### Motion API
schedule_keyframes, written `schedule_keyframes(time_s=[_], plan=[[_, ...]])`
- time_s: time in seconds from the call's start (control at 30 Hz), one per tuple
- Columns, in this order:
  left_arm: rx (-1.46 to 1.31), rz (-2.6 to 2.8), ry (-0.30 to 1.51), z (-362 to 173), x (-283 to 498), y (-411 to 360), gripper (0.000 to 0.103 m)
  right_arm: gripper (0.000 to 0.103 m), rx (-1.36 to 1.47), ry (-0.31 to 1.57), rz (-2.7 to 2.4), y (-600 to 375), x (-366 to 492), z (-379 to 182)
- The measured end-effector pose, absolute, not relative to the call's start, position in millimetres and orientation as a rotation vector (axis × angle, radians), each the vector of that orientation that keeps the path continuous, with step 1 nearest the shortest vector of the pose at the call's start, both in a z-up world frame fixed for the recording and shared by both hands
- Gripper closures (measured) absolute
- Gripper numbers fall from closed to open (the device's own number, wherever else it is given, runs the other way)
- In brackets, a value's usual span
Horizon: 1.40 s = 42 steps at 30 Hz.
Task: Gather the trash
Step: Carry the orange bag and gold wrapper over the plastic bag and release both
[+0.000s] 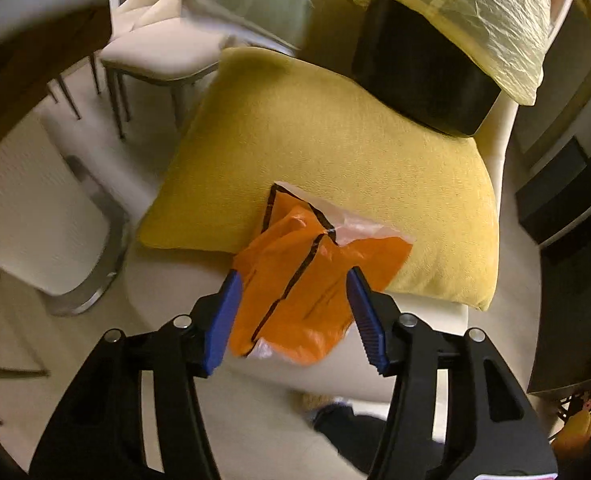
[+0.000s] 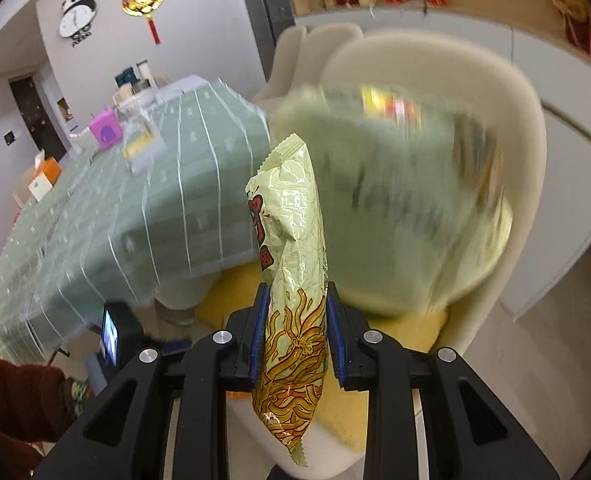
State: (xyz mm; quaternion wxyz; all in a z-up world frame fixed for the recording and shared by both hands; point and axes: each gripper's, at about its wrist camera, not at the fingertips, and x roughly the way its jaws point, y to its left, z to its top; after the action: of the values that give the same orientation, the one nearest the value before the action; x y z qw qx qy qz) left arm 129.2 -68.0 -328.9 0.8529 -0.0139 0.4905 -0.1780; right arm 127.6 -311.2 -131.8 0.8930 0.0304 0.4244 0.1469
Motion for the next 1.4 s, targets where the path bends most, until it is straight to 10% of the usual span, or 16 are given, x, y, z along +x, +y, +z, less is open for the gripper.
schedule_keyframes(time_s=[0.43,0.63,0.7,1.4], plan=[[-0.088,-0.487,0.914,-405,153,-51,0.044,0.077,0.130,0.917,0.236,-299,61,-252],[-0.067,-0.441,1.071,-404,149,-66,0.092,0.077,0.150,0.908,0.205,-304,55,-228],[-0.082,-0.434,1.078,-390,139,-69,0.094,0.077,0.142,0.882,0.198,-304,53,-210],[-0.121,-0.639,0.725,-13,185,-165,0.095,0.077,0.101,0.565,0.093,-375,130,19]])
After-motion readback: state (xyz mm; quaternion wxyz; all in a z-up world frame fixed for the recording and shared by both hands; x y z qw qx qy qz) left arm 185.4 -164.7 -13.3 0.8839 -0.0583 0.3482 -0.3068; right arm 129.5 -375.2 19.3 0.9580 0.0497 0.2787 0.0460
